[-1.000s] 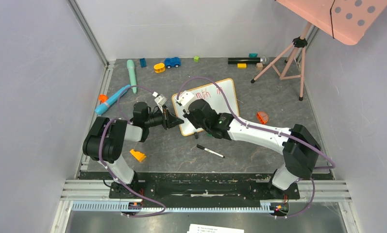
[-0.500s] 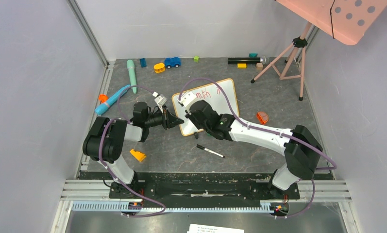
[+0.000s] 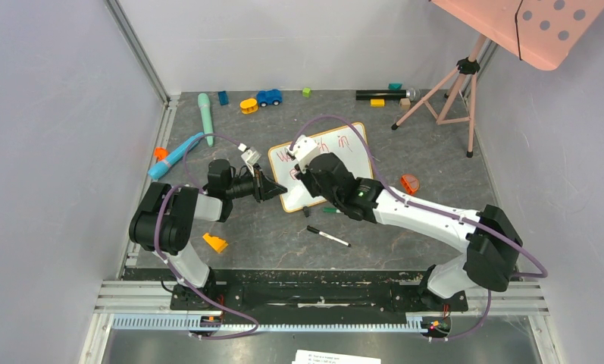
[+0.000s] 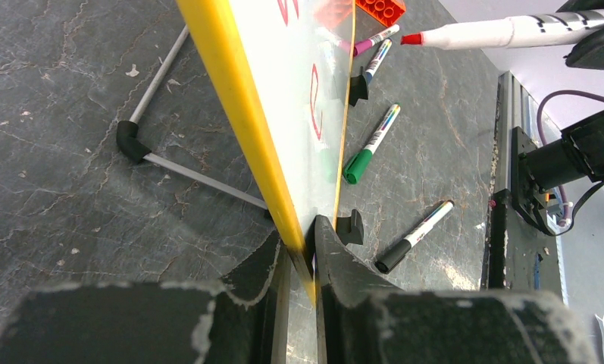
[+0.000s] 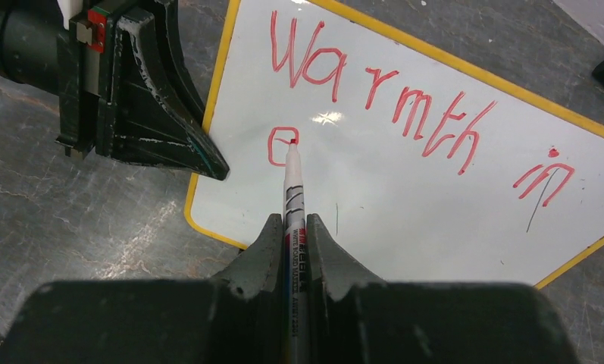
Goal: Write a sentence on the whiteboard
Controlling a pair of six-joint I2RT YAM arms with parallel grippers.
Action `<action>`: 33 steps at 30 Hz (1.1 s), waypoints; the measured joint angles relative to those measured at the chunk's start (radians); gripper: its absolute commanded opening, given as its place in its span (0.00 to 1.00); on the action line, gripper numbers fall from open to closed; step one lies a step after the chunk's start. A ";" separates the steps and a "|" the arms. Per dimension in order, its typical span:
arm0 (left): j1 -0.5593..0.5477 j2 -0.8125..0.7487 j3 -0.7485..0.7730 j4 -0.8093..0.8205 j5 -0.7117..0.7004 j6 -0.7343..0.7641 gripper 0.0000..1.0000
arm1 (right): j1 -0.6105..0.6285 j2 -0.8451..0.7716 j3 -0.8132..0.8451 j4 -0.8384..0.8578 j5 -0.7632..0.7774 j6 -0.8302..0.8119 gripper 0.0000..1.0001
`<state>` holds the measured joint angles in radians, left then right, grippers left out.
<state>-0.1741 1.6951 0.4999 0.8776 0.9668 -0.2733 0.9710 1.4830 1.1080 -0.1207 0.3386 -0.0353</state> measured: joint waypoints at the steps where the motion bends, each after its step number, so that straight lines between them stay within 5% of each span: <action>1: 0.000 0.000 0.000 0.000 0.000 0.000 0.02 | -0.001 -0.002 0.000 0.005 0.000 0.000 0.00; 33: 0.000 0.000 0.000 -0.001 -0.002 0.000 0.02 | -0.043 0.090 0.025 -0.016 0.005 0.008 0.00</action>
<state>-0.1741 1.6951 0.5003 0.8764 0.9646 -0.2733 0.9283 1.5730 1.1332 -0.1364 0.3439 -0.0277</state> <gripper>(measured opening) 0.199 0.120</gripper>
